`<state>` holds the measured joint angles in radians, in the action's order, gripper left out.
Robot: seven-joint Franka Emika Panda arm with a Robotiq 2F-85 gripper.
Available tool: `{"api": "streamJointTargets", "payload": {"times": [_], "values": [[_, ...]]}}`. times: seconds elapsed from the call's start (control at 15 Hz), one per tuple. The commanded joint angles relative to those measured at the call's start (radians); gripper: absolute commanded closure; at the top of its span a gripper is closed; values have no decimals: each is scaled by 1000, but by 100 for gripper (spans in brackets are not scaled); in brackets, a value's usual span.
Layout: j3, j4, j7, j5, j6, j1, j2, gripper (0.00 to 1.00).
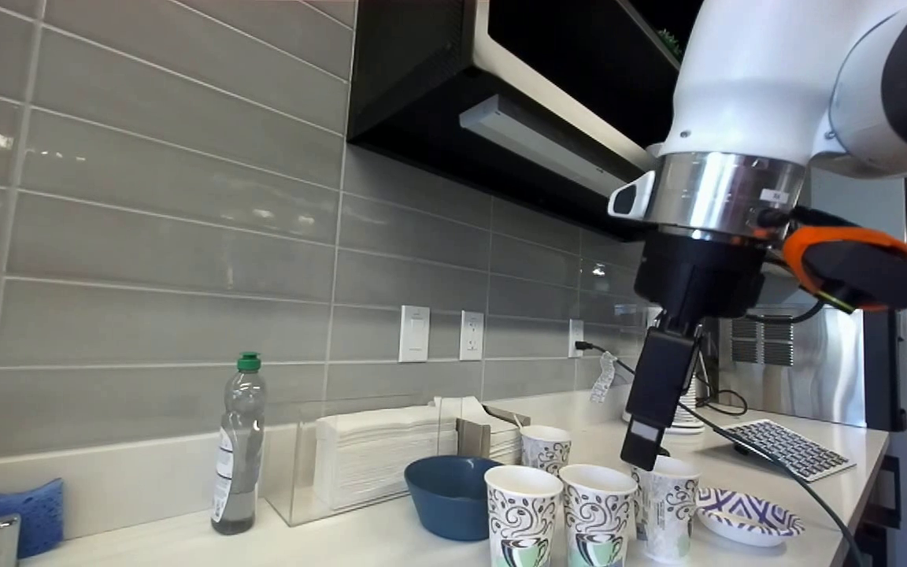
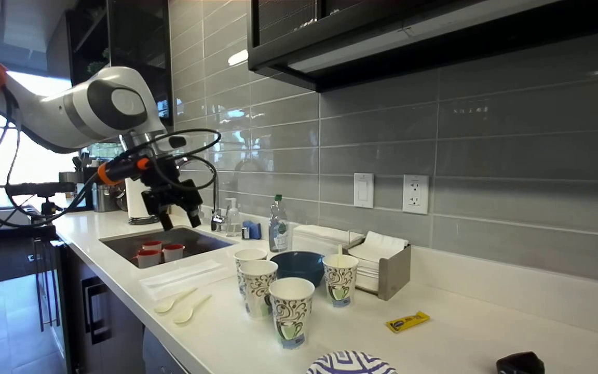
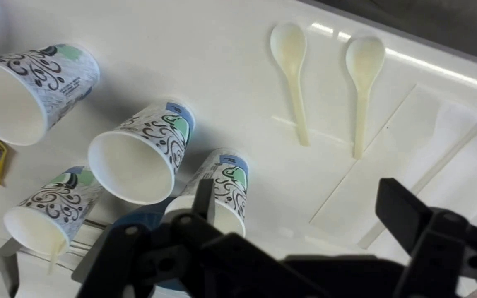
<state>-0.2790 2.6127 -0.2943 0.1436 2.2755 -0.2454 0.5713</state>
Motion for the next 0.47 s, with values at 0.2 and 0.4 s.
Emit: {"api": "streamJointTargets", "payload": {"times": [0.2, 0.4], "values": [[-19, -1, -19, -22, -35, 19, 67, 0], [-20, 0, -21, -24, -36, 20, 72, 0]]}}
